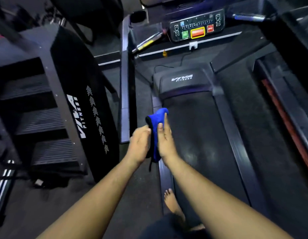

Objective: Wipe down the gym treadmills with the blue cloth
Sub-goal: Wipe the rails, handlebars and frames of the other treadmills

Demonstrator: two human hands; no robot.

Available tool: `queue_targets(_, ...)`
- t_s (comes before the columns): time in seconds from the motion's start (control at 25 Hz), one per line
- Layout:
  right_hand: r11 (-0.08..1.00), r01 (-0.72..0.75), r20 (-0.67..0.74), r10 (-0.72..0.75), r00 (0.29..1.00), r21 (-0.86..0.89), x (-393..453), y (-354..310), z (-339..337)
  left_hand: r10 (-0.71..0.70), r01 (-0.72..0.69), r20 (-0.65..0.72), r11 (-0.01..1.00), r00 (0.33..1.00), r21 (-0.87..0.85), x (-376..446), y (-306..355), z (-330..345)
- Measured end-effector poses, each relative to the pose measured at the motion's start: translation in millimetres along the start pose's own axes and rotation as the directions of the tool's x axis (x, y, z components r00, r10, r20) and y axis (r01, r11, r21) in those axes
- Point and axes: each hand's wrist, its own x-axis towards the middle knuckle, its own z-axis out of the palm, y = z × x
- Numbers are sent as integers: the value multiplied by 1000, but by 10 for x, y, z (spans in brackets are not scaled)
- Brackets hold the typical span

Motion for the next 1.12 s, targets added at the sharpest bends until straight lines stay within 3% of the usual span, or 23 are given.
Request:
queue_targets(0.04,1000,-8,21,8,1000,19,181,50,253,33,-19,-105,991,994,134,187,-167,-209)
queue_targets(0.12,999,-23,135,29,990,-44,235,49,656,55,77,-368,939,928,335,251,-315,-539)
queue_targets(0.2,984,-80,170,108,980,-161,352,111,1055,-28,279,-550,882,835,379,359,-422,-792)
queue_targets(0.24,977,-91,150,121,981,-194,431,164,1164,-96,334,-565,881,820,334,433,-493,-858)
queue_targets(0.36,984,-133,115,146,983,-115,973,336,1244,-140,280,-417,913,898,296,740,-679,-846)
queue_targets(0.48,966,-252,168,239,956,61,1421,409,1180,-176,265,-279,910,944,320,940,-685,-677)
queue_targets(0.56,966,-244,163,228,960,89,1342,460,1200,-209,293,-295,916,932,274,992,-744,-646)
queue_targets(0.68,995,-81,198,69,978,57,795,525,1184,-202,252,-297,957,933,142,984,-768,-669)
queue_targets(0.76,995,-65,232,48,972,69,1124,533,1183,-179,254,-297,937,938,239,985,-789,-675)
queue_targets(0.92,998,-57,168,60,984,-24,2264,264,1287,-146,264,-267,835,952,483,1001,-765,-643)
queue_targets(1.12,999,2,299,-13,954,39,1314,535,1114,-157,278,-282,840,946,465,1030,-682,-628)
